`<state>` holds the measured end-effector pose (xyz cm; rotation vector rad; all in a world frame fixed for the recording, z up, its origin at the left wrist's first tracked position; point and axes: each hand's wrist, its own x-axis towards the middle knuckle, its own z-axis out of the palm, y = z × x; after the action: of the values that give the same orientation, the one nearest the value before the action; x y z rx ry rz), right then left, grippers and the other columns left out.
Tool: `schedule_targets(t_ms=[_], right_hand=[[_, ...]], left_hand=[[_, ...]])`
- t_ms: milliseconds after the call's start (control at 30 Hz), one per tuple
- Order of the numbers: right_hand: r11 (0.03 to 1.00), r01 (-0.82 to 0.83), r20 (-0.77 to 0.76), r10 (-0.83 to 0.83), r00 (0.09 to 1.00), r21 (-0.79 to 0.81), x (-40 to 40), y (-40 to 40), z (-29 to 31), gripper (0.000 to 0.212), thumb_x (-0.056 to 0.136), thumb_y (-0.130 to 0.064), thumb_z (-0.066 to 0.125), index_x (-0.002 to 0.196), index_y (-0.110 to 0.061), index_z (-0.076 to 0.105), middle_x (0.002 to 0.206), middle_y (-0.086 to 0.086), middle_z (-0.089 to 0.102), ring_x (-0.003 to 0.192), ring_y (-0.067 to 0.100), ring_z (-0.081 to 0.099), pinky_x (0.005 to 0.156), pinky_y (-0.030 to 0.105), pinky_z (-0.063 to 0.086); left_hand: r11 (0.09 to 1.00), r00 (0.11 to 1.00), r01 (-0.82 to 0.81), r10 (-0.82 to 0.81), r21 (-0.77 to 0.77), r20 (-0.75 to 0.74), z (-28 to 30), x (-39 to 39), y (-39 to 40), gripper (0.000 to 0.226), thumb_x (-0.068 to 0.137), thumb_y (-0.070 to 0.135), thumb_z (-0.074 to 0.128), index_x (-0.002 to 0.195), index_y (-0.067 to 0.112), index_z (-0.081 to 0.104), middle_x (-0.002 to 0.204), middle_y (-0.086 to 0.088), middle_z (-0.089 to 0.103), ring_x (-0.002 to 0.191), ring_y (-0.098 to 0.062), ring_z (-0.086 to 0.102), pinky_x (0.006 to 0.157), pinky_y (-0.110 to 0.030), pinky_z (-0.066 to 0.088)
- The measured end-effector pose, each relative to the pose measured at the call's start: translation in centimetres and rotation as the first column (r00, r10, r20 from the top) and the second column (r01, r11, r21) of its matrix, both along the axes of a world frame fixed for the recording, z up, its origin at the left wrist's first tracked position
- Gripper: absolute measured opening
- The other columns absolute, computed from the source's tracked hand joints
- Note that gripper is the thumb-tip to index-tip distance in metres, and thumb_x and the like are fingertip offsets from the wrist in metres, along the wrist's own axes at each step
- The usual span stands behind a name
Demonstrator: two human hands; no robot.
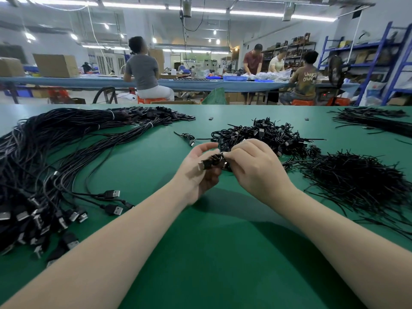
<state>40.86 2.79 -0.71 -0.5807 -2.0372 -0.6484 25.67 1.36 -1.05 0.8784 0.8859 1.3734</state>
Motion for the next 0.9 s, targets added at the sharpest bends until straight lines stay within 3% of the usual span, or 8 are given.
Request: schedule_targets(t_ms=[100,233,367,433,600,700,800,900], right_hand=[[0.991,-0.051,-0.117,0.037,0.992,-0.125,-0.3,-0.3,-0.3,0.001,0.079,0.004,0.069,0.08,0.004,0.069,0.076,0.014,0.067,0.072,0.034,0.063,0.07,0.041,0.053],[0.972,-0.041,-0.228,-0.014,0.974,-0.233,-0.3,-0.1,-0.5,0.003,0.079,0.002,0.071,0.082,0.002,0.071,0.079,0.012,0.068,0.076,0.032,0.063,0.075,0.034,0.051],[0.96,-0.045,-0.239,-0.023,0.971,-0.276,-0.1,0.0,-0.5,0.006,0.079,0.003,0.07,0.085,0.001,0.07,0.082,0.01,0.068,0.08,0.031,0.062,0.075,0.032,0.049],[0.963,-0.048,-0.253,-0.022,0.967,-0.266,-0.2,0.1,-0.4,0.007,0.078,0.005,0.07,0.084,0.002,0.07,0.08,0.011,0.068,0.079,0.032,0.062,0.074,0.032,0.049],[0.981,-0.046,-0.238,-0.001,0.971,-0.19,-0.4,0.1,0.0,0.002,0.08,0.004,0.068,0.078,0.002,0.068,0.077,0.012,0.066,0.076,0.032,0.061,0.076,0.028,0.045],[0.997,-0.033,-0.105,0.026,0.994,-0.066,0.1,0.2,0.3,0.008,0.083,0.003,0.064,0.075,0.004,0.066,0.075,0.014,0.064,0.072,0.033,0.061,0.074,0.036,0.048],[0.998,-0.011,0.03,0.01,0.999,0.056,0.5,0.4,0.1,0.024,0.092,-0.003,0.052,0.076,0.005,0.067,0.078,0.015,0.066,0.074,0.035,0.063,0.072,0.043,0.053],[1.0,-0.016,-0.041,0.017,0.999,0.017,0.2,0.3,-0.1,0.013,0.087,0.0,0.06,0.079,0.005,0.068,0.078,0.014,0.066,0.074,0.034,0.062,0.073,0.041,0.052]], left_hand=[[0.992,0.991,0.003,0.014,0.128,-0.131,-0.3,-0.2,0.1,0.04,0.093,0.004,0.043,0.082,0.027,0.074,0.075,-0.008,0.063,0.06,-0.02,0.058,0.049,-0.023,0.04],[0.951,0.946,0.005,0.095,0.309,-0.309,-0.8,-0.4,0.3,0.049,0.085,-0.013,0.051,0.098,0.03,0.071,0.091,0.001,0.071,0.072,-0.011,0.059,0.065,-0.019,0.047],[0.919,0.815,-0.026,0.248,0.393,-0.524,-1.2,-1.3,0.3,0.033,0.08,0.017,0.076,0.097,0.045,0.068,0.109,0.011,0.059,0.093,-0.008,0.057,0.08,-0.013,0.046],[0.886,0.762,-0.061,0.339,0.459,-0.553,-1.2,-1.0,0.6,0.018,0.082,0.023,0.074,0.096,0.034,0.071,0.108,0.007,0.059,0.094,-0.007,0.055,0.082,-0.013,0.044],[0.946,0.837,-0.087,0.239,0.311,-0.492,-0.5,0.2,0.1,0.025,0.091,0.039,0.061,0.075,0.02,0.067,0.068,0.007,0.065,0.06,-0.005,0.056,0.058,-0.018,0.044],[0.999,0.938,0.048,-0.04,0.017,-0.345,0.2,0.6,-0.3,0.037,0.094,0.044,0.054,0.066,0.02,0.06,0.057,0.002,0.057,0.048,-0.012,0.052,0.049,-0.02,0.036],[0.934,0.919,0.297,-0.336,-0.198,-0.207,0.8,0.1,-0.9,0.053,0.096,0.039,0.042,0.049,0.02,0.055,0.048,0.005,0.049,0.043,-0.011,0.052,0.044,-0.017,0.034],[0.971,0.931,0.198,-0.229,-0.134,-0.283,0.5,0.1,-0.8,0.055,0.095,0.04,0.044,0.044,0.02,0.055,0.05,0.004,0.052,0.047,-0.012,0.055,0.047,-0.019,0.039]])
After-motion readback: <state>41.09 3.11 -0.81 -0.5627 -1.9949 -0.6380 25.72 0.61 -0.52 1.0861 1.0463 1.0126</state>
